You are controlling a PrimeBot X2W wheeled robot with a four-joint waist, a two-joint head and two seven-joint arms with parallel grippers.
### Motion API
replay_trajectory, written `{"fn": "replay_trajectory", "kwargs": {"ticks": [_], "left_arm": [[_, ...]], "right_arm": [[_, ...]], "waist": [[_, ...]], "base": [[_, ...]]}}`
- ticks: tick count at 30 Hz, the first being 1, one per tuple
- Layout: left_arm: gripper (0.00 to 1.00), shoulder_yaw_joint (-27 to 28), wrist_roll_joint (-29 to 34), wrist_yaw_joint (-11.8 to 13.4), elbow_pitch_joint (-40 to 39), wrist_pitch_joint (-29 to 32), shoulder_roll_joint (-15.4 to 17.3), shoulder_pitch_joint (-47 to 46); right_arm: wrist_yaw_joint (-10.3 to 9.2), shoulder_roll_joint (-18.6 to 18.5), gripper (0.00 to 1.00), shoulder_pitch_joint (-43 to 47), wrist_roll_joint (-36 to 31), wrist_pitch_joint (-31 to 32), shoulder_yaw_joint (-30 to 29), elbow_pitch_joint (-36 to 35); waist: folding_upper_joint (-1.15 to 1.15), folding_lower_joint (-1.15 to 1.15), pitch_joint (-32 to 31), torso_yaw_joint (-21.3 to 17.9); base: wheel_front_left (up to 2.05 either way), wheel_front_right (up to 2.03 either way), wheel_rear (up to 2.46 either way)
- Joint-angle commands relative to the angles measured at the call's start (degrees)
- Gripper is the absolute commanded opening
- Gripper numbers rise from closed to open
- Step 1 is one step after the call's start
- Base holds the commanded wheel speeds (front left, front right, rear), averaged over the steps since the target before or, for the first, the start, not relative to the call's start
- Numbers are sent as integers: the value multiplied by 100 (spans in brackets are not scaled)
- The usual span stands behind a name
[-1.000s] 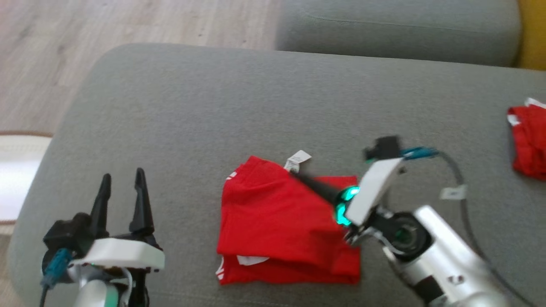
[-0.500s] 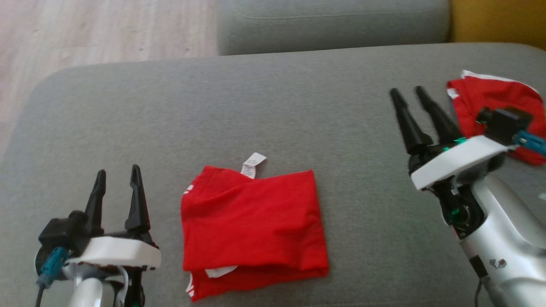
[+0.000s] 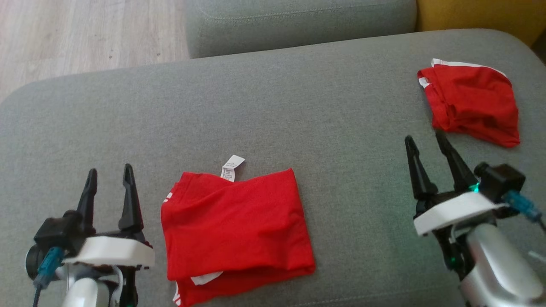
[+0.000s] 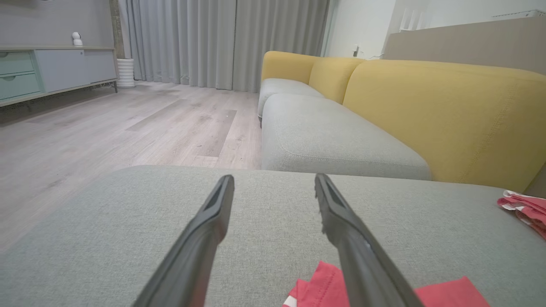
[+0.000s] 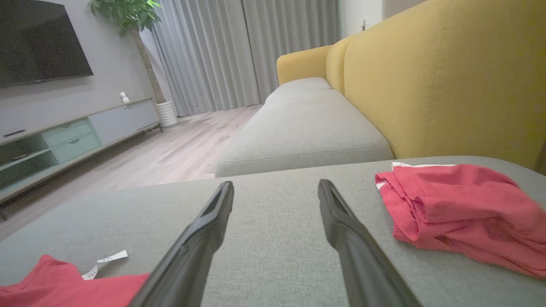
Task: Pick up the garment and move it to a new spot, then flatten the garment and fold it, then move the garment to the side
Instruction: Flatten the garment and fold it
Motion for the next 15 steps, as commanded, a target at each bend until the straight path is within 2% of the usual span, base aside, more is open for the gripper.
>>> {"fn": "replay_trajectory", "kwargs": {"ticks": [1, 6, 15], "left_arm": [[100, 233, 73, 20, -198, -70, 17, -245], [100, 265, 138, -8, -177, -70, -42, -239], [100, 321, 217, -74, -114, -70, -129, -275]], "right_arm": [[-4, 107, 100, -43, -289, -74, -96, -246], [-4, 290, 100, 89, -912, -77, -390, -395], [-4, 447, 100, 113, -1164, -78, -520, -480]], "waist": [[0, 0, 20, 3], [0, 0, 59, 22], [0, 0, 75, 107]], "base": [[0, 0, 0], [0, 0, 0], [0, 0, 0]]}}
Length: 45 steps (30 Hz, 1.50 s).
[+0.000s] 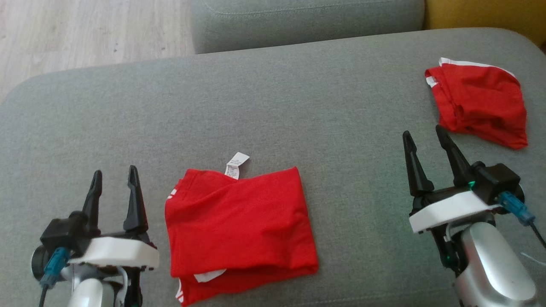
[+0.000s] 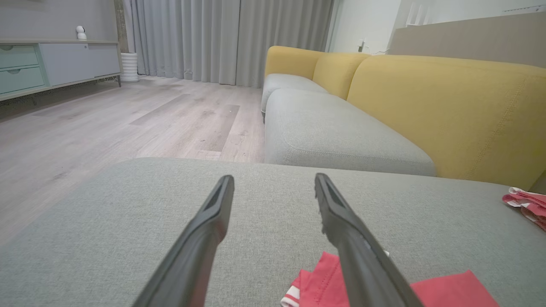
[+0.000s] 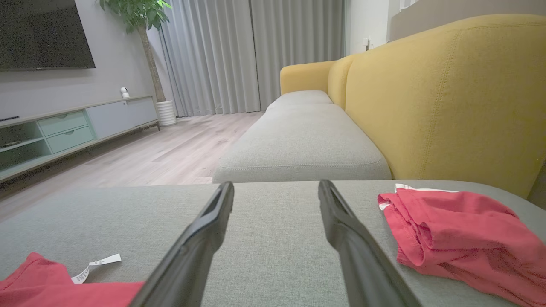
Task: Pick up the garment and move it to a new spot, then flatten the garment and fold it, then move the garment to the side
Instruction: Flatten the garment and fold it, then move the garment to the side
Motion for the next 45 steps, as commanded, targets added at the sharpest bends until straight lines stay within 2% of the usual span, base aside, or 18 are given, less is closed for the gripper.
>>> {"fn": "replay_trajectory", "kwargs": {"ticks": [1, 10, 14, 19, 23, 26, 30, 35, 40, 43, 45], "left_arm": [[100, 268, 79, -25, -173, -70, 4, -275], [100, 347, 130, -84, -171, -70, -40, -273], [100, 366, 146, -112, -173, -70, -61, -294], [100, 337, 171, -146, -164, -70, -90, -329], [100, 288, 186, -169, -135, -70, -112, -357], [100, 245, 187, -182, -111, -70, -127, -352], [100, 208, 178, -186, -81, -70, -143, -341], [100, 177, 179, -195, -58, -70, -154, -308], [100, 142, 165, -203, -46, -70, -164, -287], [100, 132, 160, -207, -39, -70, -168, -282], [100, 130, 162, -203, -36, -70, -170, -283]], "right_arm": [[-4, 0, 100, -56, -34, -69, 90, -179], [-4, -3, 100, -49, -21, -69, 125, -121], [-4, 50, 100, -115, 366, 73, 527, -63], [-4, -54, 100, -386, 1353, 887, 1297, 25], [-4, -150, 100, -714, 1999, 1539, 1656, 138], [-4, -180, 100, -893, 2417, 2277, 1808, 368], [-4, -170, 100, -983, 2957, 3253, 1804, 713], [-4, -121, 100, -980, 3245, 4476, 1640, 1299], [-4, 31, 100, -894, 3385, 5128, 1359, 1683], [-4, 106, 100, -867, 3323, 5257, 1216, 1850], [-4, 132, 45, -876, 3231, 5176, 1162, 1838]], "waist": [[0, 0, -5, 20], [0, 0, -3, 67], [0, 0, 10, 157], [0, 0, 41, 399], [0, 0, 58, 691], [0, 0, 46, 920], [0, 0, 23, 1226], [0, 0, 32, 1544], [0, 0, 75, 1777], [0, 0, 86, 1842], [0, 0, 84, 1857]], "base": [[0, 0, 0], [0, 0, 0], [0, 0, 0], [0, 0, 0], [0, 0, 0], [0, 0, 0], [0, 0, 0], [0, 0, 0], [0, 0, 0], [0, 0, 0], [0, 0, 0]]}}
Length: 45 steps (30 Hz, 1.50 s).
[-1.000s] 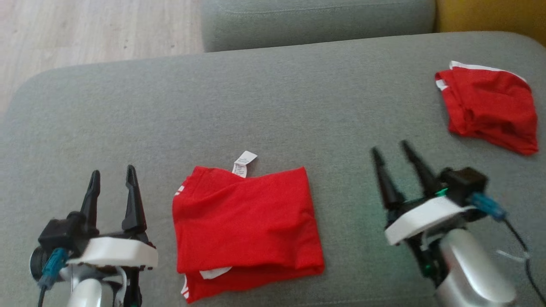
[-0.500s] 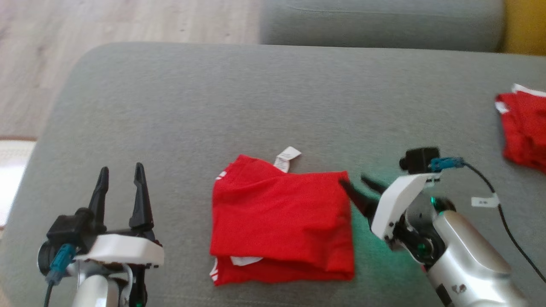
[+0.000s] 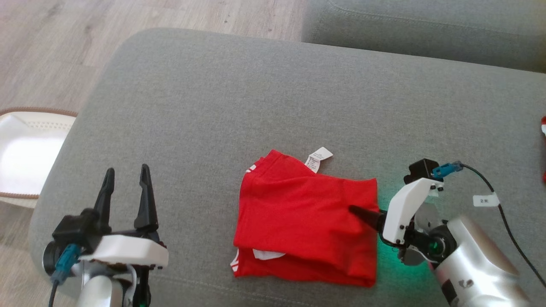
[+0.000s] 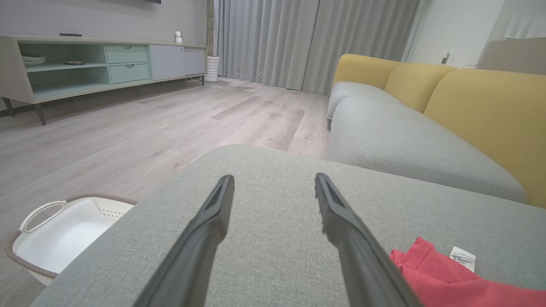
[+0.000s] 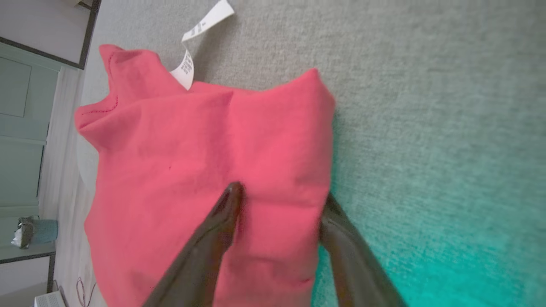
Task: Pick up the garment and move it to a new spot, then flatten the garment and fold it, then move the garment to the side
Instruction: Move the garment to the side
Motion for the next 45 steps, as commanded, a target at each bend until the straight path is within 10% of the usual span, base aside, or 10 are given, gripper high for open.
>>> {"fn": "replay_trajectory", "kwargs": {"ticks": [1, 11, 33, 45], "left_arm": [[100, 163, 22, 1, -162, -70, 3, -192], [100, 128, 117, -88, -160, -70, 14, -237], [100, -667, 265, -414, 317, -70, -1, -1006], [100, -857, 271, -390, 383, -70, -7, -1203]], "right_arm": [[-5, 122, 0, -7, -122, -94, 102, 14], [-5, 80, 0, -281, -469, -1376, 9, -432], [-5, -421, 0, -900, -272, -2426, 349, -530], [-5, -590, 0, -1102, -89, -2662, 513, -572]], "waist": [[0, 0, -8, -6], [0, 0, -93, -493], [0, 0, 164, -2826], [0, 0, 418, -3132]], "base": [[0, 0, 0], [0, 0, 0], [0, 0, 0], [0, 0, 0]]}}
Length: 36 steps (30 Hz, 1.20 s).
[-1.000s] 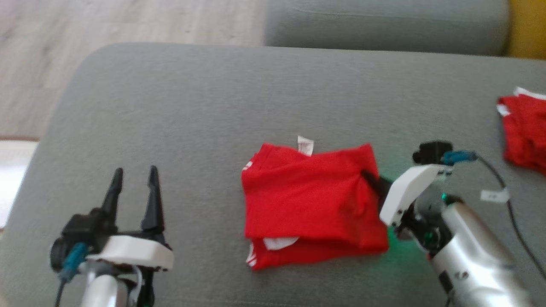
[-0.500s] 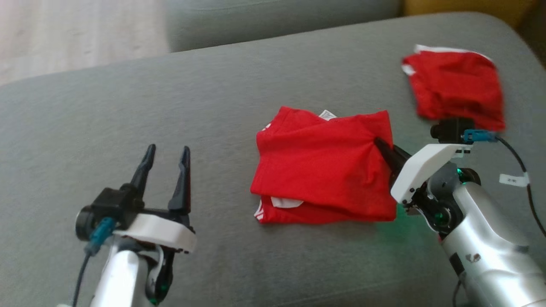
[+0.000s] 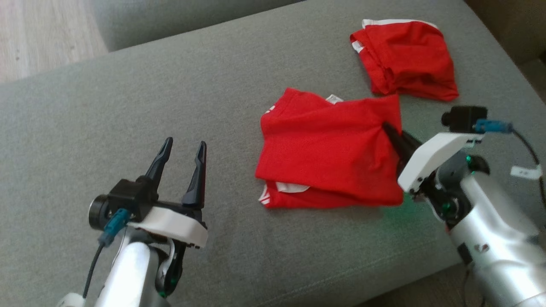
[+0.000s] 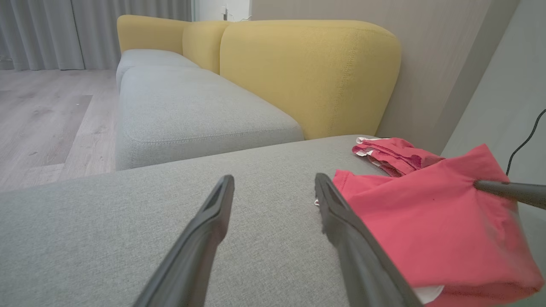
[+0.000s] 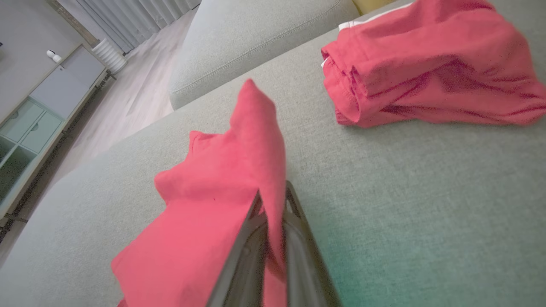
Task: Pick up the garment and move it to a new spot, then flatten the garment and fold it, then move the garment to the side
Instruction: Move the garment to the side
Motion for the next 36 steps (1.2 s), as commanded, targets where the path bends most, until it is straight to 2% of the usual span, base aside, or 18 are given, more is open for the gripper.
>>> {"fn": "replay_trajectory", "kwargs": {"ticks": [1, 5, 13, 20, 27, 30, 31, 36], "left_arm": [[100, 117, 70, 8, -145, -70, 21, -338], [100, 88, 110, 0, -170, -70, 47, -391], [100, -3, 189, -20, -165, -67, 120, -675], [100, -38, 249, 8, -198, -57, 190, -925], [100, -37, 303, 57, -343, -10, 305, -1090], [100, -27, 322, 80, -422, 52, 364, -1159], [100, -28, 328, 83, -449, 72, 382, -1185], [100, -58, 367, 106, -572, 166, 434, -1327]], "right_arm": [[-4, -113, 0, -380, 18, -95, 80, -211], [-4, -265, 0, -677, -27, -83, 187, -236], [-4, -861, 0, -1755, 26, 79, 804, -220], [-4, -1490, 0, -2673, 108, 97, 1104, 128], [-4, -2119, 0, -3391, -137, 124, 1216, 717], [-4, -2233, 0, -3687, -304, 46, 1175, 941], [-4, -2164, 0, -3752, -226, 52, 1118, 980], [-4, -2051, 0, -4147, -651, 76, 1098, 1478]], "waist": [[0, 0, 79, 46], [0, 0, 247, 107], [0, 0, 863, 343], [0, 0, 1396, 450], [0, 0, 1817, 417], [0, 0, 2002, 359], [0, 0, 2062, 343], [0, 0, 2347, 276]], "base": [[0, 0, 0], [0, 0, 0], [0, 0, 0], [0, 0, 0], [0, 0, 0], [0, 0, 0], [0, 0, 0], [0, 0, 0]]}}
